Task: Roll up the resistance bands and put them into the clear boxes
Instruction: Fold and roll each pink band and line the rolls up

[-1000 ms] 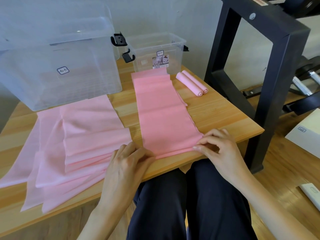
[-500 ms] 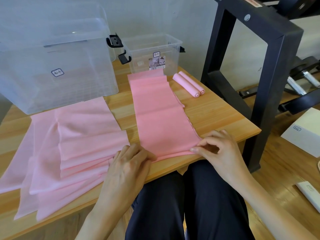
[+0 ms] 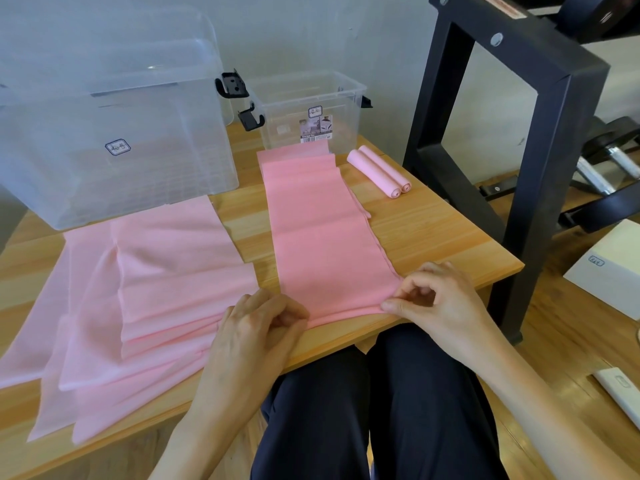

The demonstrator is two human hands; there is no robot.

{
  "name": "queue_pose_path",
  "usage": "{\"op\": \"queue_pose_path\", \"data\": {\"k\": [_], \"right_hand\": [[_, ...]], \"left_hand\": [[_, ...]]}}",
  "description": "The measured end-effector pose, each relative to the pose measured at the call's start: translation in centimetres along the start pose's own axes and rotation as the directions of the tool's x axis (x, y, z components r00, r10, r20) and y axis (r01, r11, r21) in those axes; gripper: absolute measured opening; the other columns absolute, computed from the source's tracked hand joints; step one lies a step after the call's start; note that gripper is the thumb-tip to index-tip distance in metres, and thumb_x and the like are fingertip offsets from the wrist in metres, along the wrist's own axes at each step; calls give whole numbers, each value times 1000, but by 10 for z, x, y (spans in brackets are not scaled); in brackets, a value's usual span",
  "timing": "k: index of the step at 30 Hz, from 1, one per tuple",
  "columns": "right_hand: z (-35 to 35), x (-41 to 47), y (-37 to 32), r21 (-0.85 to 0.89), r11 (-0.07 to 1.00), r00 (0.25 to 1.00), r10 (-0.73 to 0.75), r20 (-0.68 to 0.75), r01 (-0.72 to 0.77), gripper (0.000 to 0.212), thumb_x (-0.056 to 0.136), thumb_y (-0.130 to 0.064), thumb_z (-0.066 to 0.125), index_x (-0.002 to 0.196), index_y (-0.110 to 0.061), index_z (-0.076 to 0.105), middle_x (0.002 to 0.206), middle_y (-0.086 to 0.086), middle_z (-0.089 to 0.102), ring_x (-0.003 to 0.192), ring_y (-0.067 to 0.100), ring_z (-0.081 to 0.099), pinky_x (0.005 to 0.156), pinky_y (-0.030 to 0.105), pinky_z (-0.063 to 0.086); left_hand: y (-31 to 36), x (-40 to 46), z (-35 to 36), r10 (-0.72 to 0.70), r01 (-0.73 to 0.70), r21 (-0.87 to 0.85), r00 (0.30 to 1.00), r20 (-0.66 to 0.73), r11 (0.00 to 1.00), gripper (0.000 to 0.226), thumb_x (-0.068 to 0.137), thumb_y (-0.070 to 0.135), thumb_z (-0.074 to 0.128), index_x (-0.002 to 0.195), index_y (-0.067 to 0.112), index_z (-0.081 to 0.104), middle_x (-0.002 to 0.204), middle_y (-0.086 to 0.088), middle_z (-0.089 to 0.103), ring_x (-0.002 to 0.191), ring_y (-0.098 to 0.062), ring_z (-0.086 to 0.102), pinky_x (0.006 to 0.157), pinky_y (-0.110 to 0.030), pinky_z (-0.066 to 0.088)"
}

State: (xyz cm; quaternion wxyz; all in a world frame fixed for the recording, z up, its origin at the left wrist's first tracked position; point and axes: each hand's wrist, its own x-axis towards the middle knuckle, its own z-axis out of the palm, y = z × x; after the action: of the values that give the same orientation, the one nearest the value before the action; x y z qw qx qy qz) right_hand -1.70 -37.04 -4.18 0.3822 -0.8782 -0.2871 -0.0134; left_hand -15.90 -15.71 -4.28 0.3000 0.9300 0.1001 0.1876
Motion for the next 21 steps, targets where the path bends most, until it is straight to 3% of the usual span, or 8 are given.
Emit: {"op": "queue_pose_path", "data": {"k": [4,8,13,17,21], "right_hand": [[7,-3,4,13,998,995,-60,-75,61,31,69,-56,69,71,-26,72,77,-14,59,88,4,47,82,31,37],[6,-7,10,37,990,985,-131,-108,136,34,71,-59,64,77,-28,76,81,-15,60,91,7,49,83,35,42],[7,-7,10,-46,992,992,-120,-39,118,33,77,-62,53,77,-33,69,84,-14,59,92,8,46,86,32,34],[0,-4,3,-92,994,997,-60,58,65,18,78,-54,60,71,-38,59,86,-15,60,94,0,43,87,28,27],[5,-1,-4,-37,997,998,-66,-24,65,17,76,-38,76,69,-32,62,74,-14,59,87,0,47,82,29,35]], "left_hand": [[-2,-1,3,72,-67,85,996,-47,994,10,90,25,66,87,34,67,87,20,58,83,-6,50,77,-22,42],[-4,-2,3,106,-102,131,994,-29,986,18,89,43,51,88,35,67,88,20,56,80,-5,48,76,-23,41],[-3,-3,1,66,-65,83,998,-5,994,6,90,33,65,86,36,68,87,21,57,86,-7,50,80,-19,38],[0,-1,-1,19,-19,19,1000,14,1000,8,89,31,67,86,38,67,93,22,59,91,-5,52,78,-18,40],[-2,0,0,31,-30,28,999,-41,999,10,88,28,68,86,37,65,87,20,57,88,-6,51,79,-19,39]]}}
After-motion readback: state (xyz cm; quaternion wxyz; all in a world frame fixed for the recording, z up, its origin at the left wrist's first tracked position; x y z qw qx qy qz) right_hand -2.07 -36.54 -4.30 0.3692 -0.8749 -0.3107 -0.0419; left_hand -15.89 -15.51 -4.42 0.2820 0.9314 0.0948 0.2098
